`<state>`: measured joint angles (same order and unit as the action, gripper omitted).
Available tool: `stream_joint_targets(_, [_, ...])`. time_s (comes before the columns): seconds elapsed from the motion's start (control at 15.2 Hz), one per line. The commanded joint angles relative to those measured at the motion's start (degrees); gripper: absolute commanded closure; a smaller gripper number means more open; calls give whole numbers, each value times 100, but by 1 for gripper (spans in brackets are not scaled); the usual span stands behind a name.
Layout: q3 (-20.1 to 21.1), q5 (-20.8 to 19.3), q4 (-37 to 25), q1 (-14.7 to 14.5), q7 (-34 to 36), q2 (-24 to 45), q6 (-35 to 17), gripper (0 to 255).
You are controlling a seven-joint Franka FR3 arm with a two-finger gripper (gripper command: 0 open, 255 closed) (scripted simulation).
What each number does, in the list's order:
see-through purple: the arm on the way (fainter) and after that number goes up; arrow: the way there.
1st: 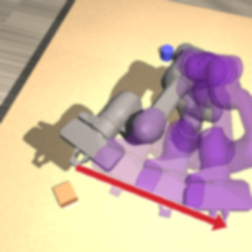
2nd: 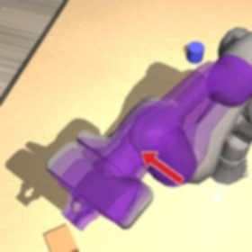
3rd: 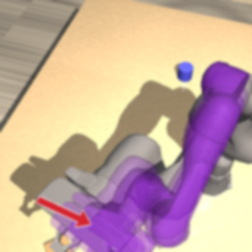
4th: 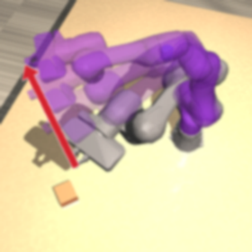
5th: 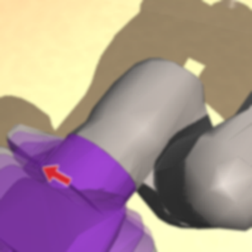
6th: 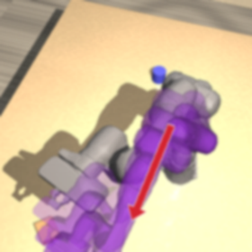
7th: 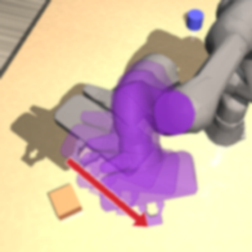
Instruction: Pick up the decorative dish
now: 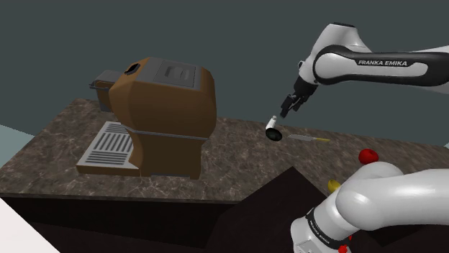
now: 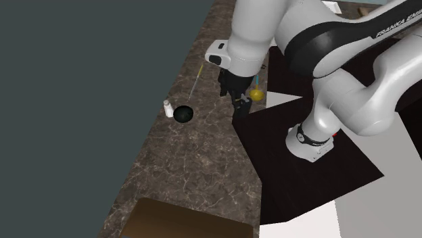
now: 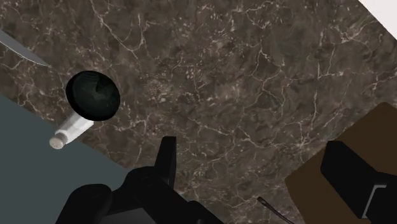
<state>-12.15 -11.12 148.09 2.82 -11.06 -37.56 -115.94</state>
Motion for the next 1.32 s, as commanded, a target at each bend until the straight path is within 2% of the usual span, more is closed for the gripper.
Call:
stream_joint_targets(0.0, [-236, -73, 49, 31, -261, 307, -345, 0])
stream_joint_targets(0.4, [-964, -96, -71, 36, -1127, 1455, -1313, 0])
stream_joint_targets(0.66, [-1431, 170, -317, -52, -1835, 2371, -1908, 0])
stream_joint_targets(0.99, [-1871, 1005, -807, -158, -2995, 3667, -2506, 0])
stream_joint_targets(1.25, [-1847, 1951, -1356, 46, -4053, 4761, -2776, 0])
